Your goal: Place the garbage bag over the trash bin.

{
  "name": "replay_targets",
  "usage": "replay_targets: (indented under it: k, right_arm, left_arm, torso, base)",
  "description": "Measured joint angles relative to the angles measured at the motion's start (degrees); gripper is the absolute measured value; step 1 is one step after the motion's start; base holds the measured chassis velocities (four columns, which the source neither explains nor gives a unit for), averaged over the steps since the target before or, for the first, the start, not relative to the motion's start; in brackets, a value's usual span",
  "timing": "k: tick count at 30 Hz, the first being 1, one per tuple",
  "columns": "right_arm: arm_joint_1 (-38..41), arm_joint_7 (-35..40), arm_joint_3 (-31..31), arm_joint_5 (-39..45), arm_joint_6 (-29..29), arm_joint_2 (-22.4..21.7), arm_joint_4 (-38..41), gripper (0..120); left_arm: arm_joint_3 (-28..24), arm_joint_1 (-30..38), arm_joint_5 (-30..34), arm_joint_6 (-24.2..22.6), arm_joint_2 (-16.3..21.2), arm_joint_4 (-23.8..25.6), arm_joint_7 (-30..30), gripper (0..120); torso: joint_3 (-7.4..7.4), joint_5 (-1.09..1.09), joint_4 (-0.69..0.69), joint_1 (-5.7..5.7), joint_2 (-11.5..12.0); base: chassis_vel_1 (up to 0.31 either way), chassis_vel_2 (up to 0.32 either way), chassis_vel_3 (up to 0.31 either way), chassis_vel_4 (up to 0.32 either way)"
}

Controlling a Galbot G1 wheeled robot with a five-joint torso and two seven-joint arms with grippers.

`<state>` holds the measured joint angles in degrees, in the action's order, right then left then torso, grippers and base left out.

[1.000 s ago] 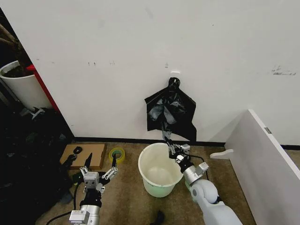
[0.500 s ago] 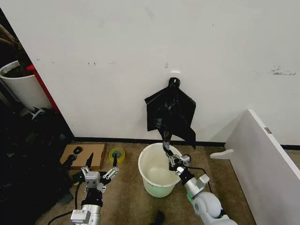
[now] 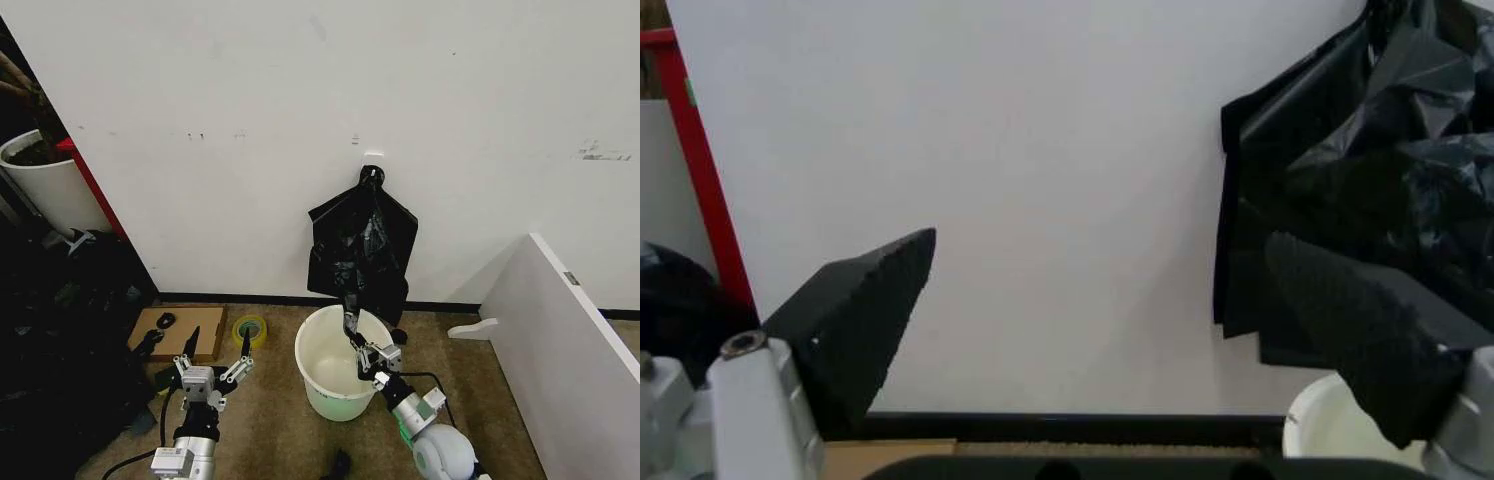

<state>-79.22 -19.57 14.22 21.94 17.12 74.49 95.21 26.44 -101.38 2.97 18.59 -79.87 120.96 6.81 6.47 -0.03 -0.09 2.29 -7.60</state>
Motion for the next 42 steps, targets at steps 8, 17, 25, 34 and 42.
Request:
replay_targets:
  k: [8, 17, 25, 34, 42]
  right_arm:
    - [-2.4, 0.5, -0.76, -0.75, 0.39, -0.67, 2.75, 0]
    - [-4.86, 0.52, -1.59, -2.56, 1.54, -1.1, 3.62, 0]
    - [-6.12, 0.56, -2.43, -3.77, 2.07, -0.73, 4.43, 0]
    - [-7.38, 0.59, -2.81, -4.86, 2.71, -0.09, 5.22, 0]
    - [-8.29, 0.59, -2.7, -5.07, 3.22, 0.86, 5.32, 0]
  left_arm:
    - [-0.04, 0.05, -0.04, 0.02, 0.0, -0.02, 0.02, 98]
    - [-0.11, -0.05, -0.12, 0.13, 0.0, -0.06, 0.04, 98]
    - [-0.19, -0.05, -0.18, 0.21, -0.03, -0.19, 0.05, 98]
    - [-0.27, -0.04, -0.21, 0.34, -0.01, -0.36, 0.06, 98]
    - [-0.49, -0.04, -0.25, 0.4, 0.02, -0.45, 0.06, 98]
  torso:
    - [0.0, 0.0, 0.0, 0.0, 0.0]
    - [0.0, 0.0, 0.0, 0.0, 0.0]
    - [0.0, 0.0, 0.0, 0.0, 0.0]
    - [0.0, 0.0, 0.0, 0.0, 0.0]
    - [0.0, 0.0, 0.0, 0.0, 0.0]
  base:
    - [0.0, 0.0, 0.0, 0.0]
    - [0.0, 0.0, 0.0, 0.0]
    - [0.0, 0.0, 0.0, 0.0]
    - [0.0, 0.0, 0.0, 0.0]
    - [0.0, 0.0, 0.0, 0.0]
